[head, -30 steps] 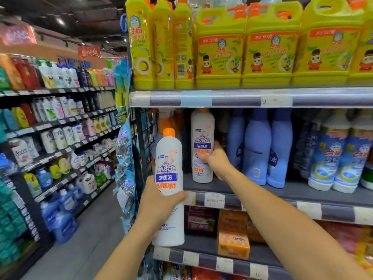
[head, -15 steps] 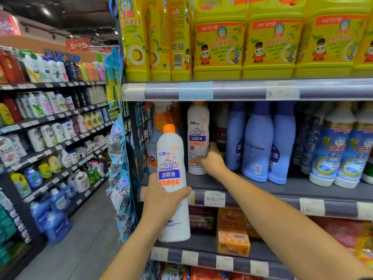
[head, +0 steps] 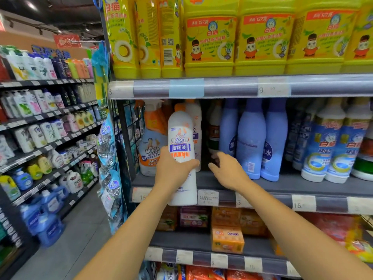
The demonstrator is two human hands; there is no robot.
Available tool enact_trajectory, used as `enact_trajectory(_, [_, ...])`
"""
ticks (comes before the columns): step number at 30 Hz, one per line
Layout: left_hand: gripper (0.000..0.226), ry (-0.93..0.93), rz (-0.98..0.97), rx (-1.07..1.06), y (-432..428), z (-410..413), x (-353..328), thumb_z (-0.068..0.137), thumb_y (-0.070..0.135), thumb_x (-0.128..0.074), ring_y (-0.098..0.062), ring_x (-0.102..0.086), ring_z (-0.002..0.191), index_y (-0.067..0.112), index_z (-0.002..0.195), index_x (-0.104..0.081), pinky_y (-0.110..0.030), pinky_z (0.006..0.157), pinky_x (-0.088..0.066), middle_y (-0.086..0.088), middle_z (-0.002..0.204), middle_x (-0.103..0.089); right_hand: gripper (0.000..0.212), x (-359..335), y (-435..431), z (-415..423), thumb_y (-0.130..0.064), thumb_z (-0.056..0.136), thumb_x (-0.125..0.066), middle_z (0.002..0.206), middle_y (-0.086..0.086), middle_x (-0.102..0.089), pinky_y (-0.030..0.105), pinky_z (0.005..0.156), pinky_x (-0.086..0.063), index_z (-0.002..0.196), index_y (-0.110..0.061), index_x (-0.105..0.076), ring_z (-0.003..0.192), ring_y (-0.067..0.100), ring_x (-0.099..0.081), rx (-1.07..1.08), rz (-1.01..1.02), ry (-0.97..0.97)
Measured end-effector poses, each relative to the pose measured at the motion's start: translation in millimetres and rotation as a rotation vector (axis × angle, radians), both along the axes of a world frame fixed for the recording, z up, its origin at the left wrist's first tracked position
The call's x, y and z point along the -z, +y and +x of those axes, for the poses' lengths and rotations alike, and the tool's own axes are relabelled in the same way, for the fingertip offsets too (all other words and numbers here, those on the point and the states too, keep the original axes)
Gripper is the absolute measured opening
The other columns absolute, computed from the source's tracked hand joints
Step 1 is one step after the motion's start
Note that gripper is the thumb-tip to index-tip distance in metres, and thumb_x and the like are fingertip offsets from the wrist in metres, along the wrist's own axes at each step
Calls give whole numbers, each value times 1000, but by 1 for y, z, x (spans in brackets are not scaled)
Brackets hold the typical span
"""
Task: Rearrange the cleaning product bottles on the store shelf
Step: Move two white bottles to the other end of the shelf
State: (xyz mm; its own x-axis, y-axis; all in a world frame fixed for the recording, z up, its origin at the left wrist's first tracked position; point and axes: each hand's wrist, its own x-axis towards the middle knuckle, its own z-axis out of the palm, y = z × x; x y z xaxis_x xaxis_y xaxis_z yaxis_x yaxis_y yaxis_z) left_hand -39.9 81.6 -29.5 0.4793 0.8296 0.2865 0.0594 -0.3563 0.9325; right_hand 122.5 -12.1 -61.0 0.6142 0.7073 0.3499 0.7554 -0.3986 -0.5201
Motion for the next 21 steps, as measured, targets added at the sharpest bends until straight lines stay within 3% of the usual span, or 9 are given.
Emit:
enact_trajectory(4, [60,-45,131,-94,6,20,-2,60,29,-84,1,-55,71,24,102,-40,-8,42,-39,14,84,-56,50,25,-54,-7,-55,95,-35,116,3,-58,38,87,-43,125,-19,-52,107,25,-54,40,-148,-234])
enact_trajectory(9, [61,-138,138,-114,4,41,2,62,23,-84,1,-57,72,25,103,-39,0,49,-41,16,84,-55,61,53,-73,-13,-63,90,-29,118,-1,-55,36,96,-34,127,-21,-54,107,21,-50,91,-237,-464])
enact_trajectory(13, [62,-130,142,-118,10,54,-5,61,26,-84,0,-58,72,23,105,-40,-7,45,-42,12,86,-58,61,59,-73,-11,-64,88,-35,122,-1,-55,37,98,-34,128,-21,-53,109,21,-50,95,-194,-498])
enact_trajectory(18, [66,-85,205,-166,15,63,4,55,28,-83,-7,-53,76,22,105,-42,-10,55,-34,0,98,-53,60,60,-71,-11,-64,88,-34,121,-2,-55,37,96,-35,127,-23,-53,108,20,-51,109,-193,-508])
enact_trajectory(21, [72,-79,249,-174,18,69,8,51,29,-81,-14,-53,81,18,111,-44,-14,59,-40,-2,100,-50,59,59,-71,-12,-64,88,-34,120,-3,-55,36,94,-36,126,-23,-53,106,19,-50,115,-192,-499])
